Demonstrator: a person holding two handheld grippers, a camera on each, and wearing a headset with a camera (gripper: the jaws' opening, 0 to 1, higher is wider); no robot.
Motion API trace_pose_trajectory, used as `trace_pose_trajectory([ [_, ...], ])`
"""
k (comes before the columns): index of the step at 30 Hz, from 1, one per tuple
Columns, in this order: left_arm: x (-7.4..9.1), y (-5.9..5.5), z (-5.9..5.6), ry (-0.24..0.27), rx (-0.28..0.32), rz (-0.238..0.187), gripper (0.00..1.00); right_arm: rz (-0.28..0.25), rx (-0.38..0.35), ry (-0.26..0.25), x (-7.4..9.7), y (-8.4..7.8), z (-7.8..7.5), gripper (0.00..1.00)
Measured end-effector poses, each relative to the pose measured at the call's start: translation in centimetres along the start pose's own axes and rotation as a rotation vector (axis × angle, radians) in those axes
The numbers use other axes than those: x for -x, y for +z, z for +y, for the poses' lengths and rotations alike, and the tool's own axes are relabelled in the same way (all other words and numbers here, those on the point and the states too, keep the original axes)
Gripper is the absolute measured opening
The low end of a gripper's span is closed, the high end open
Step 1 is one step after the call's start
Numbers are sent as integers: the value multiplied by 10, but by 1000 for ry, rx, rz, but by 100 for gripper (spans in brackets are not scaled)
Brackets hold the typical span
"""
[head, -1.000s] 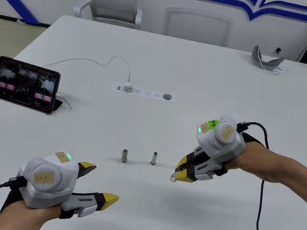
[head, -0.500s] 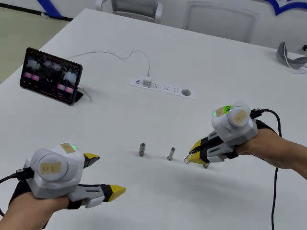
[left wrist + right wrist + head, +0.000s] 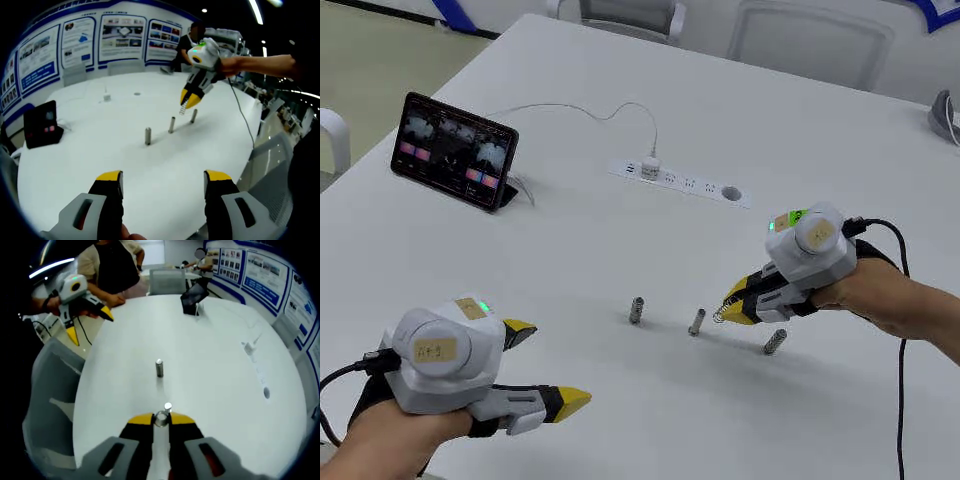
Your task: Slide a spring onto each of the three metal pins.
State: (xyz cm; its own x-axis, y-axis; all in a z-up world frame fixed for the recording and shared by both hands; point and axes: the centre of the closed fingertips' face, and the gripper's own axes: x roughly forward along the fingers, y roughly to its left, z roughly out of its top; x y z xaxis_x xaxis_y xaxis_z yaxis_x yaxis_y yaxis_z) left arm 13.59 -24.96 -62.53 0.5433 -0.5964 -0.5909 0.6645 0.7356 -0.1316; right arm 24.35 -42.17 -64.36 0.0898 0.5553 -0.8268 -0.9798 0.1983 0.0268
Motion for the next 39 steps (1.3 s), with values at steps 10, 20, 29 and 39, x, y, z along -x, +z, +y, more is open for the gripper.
trace_pose_trajectory([
  [10,2,-1,-4,2,8,-2,66,0,14,-1,-12,7,-10,13],
  [20,8,-1,2,14,14,-4,67,26,29,24,-23,6,-8,13],
  [29,7,2,4,23,21,-14,66,58,60,34,-30,2,-10,13],
  [39,4,2,2,16,23,-15,65,100,95,42,-42,-6,-8,13],
])
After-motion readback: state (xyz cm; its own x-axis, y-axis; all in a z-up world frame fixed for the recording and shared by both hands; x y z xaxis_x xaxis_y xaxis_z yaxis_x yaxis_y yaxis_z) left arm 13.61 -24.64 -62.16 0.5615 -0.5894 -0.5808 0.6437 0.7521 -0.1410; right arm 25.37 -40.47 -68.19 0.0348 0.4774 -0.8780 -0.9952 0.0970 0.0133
